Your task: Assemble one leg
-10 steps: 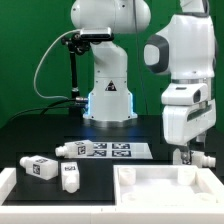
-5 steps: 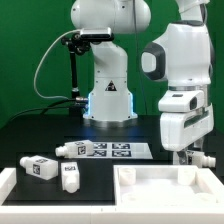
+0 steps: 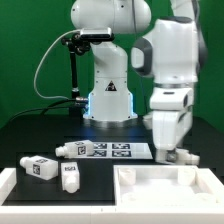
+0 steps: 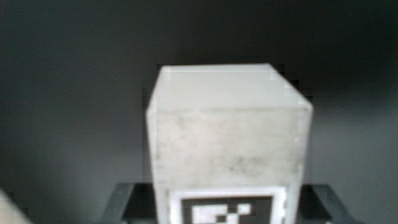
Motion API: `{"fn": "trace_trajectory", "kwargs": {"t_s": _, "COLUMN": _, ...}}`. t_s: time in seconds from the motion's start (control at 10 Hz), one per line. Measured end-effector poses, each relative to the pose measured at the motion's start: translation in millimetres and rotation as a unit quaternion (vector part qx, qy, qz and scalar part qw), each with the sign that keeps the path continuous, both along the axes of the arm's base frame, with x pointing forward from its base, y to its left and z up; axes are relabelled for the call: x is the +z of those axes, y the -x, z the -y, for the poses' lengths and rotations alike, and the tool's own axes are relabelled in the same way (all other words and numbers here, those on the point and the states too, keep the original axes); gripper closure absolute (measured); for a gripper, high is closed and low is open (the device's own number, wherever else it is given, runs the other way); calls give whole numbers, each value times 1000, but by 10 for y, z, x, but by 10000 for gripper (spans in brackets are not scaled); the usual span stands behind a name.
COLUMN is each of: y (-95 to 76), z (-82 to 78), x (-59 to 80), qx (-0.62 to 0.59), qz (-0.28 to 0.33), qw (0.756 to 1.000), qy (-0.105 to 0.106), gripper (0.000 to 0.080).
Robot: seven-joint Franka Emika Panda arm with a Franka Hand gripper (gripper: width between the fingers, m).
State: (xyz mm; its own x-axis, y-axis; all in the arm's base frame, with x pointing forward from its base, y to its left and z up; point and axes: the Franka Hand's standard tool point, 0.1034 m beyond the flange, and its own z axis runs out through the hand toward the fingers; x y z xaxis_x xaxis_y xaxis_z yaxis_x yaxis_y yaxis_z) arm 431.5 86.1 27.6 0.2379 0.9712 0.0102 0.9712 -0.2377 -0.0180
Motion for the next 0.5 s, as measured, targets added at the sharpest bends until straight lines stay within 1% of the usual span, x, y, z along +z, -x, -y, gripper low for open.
{"fn": "trace_trajectory", "kwargs": {"t_s": 0.1, "y": -36, "z": 92, "x": 46, "qx": 86, "qz": 5, "qw": 996, "qy": 4, "gripper": 518}}
{"fn": "trace_trajectory", "kwargs": {"t_s": 0.2, "y": -27, "z": 180, "x": 55, "qx": 150, "qz": 8, "qw": 989, "qy": 2, "gripper": 518}}
{"fn": "trace_trajectory", "kwargs": {"t_s": 0.3, "y": 7, "z": 263, "x": 37, "qx": 166, "qz": 7, "qw": 986, "qy": -4, "gripper": 518}}
{"fn": "trace_trajectory", "kwargs": {"t_s": 0.5, "y": 6, "z": 273, "x": 33, "qx": 231, "qz": 8, "qw": 973, "qy": 1, "gripper": 517}}
